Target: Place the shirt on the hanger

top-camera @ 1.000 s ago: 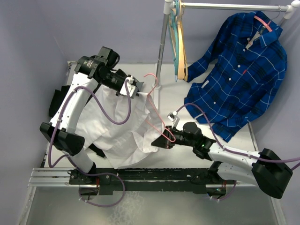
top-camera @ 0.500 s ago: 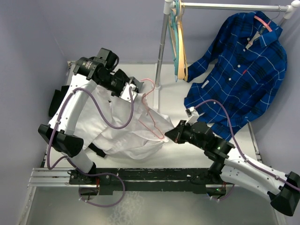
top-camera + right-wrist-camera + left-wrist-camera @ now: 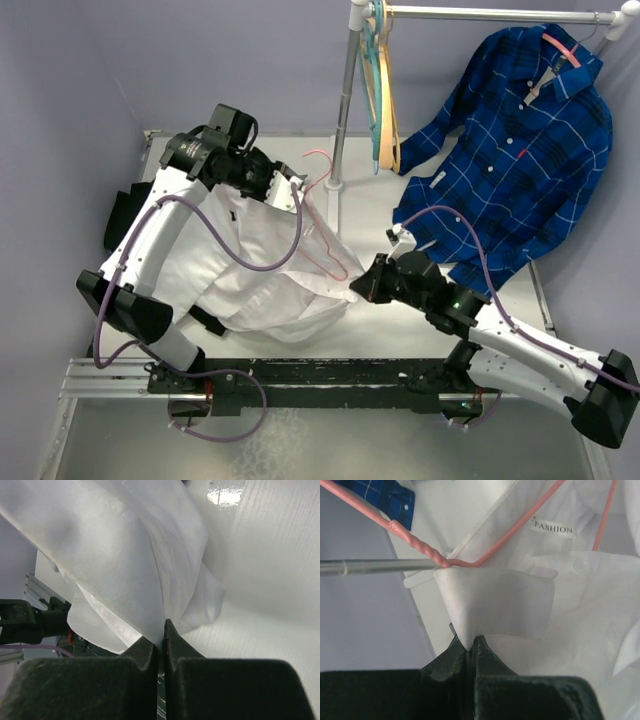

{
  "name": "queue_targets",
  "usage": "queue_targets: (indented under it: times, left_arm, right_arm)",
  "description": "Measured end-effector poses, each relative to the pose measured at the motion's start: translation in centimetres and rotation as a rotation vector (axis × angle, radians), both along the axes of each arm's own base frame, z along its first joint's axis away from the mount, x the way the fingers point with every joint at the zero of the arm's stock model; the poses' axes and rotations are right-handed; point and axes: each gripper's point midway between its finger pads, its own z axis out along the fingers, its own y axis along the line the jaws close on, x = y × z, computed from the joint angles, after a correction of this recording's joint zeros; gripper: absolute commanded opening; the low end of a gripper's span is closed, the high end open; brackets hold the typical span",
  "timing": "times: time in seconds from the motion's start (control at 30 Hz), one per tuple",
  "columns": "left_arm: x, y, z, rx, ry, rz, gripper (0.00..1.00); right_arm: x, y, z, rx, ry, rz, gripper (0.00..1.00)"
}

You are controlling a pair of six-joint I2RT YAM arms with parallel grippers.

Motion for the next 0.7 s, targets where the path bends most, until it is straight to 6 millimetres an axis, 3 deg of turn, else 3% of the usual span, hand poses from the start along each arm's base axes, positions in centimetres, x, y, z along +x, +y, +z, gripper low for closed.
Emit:
queue_targets:
  times: [0.27,0.53,0.6,0.7]
  left_arm:
    - [2.1,1.8,-2.8,0.143,-0.135,0.067,0.0]
    - [4.4,0.9,-2.9,0.142,-0.258,0.157,0.0]
    - [5.0,0.9,-3.0,0.151,-0.31,0.186,0.0]
    - [6.3,1.6,-2.9,0.17,-0.393,0.241,0.0]
  right_arm:
    - [0.3,-1.0,2.4,-0.059,-0.013,-0.022,0.0]
    - [-0.2,0.7,2.6,-0.071,0.051,0.058,0.0]
    - [-0.3,1.4,4.1,-0.057,0.056,0.083,0.0]
    - [0.7,2.0,8.4,-0.069,0.005,0.092,0.0]
